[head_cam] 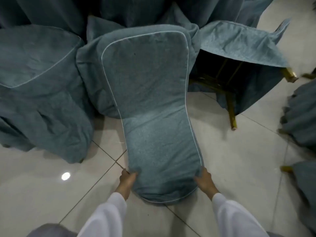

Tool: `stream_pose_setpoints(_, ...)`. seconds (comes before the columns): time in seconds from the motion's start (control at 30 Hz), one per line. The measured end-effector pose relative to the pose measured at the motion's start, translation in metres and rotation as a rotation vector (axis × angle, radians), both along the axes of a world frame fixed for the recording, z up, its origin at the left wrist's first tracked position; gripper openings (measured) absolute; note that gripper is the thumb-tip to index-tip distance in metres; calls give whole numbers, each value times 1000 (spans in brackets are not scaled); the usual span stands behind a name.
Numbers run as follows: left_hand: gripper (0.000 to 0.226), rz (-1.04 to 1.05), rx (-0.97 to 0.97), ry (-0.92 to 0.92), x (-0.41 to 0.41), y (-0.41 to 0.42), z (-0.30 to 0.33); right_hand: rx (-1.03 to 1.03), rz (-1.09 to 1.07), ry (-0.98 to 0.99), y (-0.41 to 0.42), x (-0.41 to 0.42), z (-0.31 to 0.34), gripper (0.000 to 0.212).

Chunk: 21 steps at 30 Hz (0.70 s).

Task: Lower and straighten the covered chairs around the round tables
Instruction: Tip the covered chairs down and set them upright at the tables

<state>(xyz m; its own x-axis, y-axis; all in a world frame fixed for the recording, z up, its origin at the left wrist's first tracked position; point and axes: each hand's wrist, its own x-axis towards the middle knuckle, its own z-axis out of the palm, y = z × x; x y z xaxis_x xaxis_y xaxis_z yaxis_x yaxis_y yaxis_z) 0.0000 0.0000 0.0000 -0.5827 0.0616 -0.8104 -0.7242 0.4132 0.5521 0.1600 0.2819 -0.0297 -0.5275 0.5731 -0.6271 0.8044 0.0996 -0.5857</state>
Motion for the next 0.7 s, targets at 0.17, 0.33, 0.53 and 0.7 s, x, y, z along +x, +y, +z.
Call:
stream_pose_setpoints(0.17,78,37,30,1,0,-2,-26,-101,-370,69,-9,-9,-16,89)
stream_pose_setpoints(0.33,69,10,193,-24,0,-7,-60,-246,-630,133,-10,-2,-42,43)
stream_pose_setpoints(0.53,19,178,300,-142,11,-4,-61,-454,-761,189,-5,4,-60,60)
stream_pose_setpoints(0.7,60,338,266,-86,5,-17,-70,-503,-657,175,-9,12,-68,110)
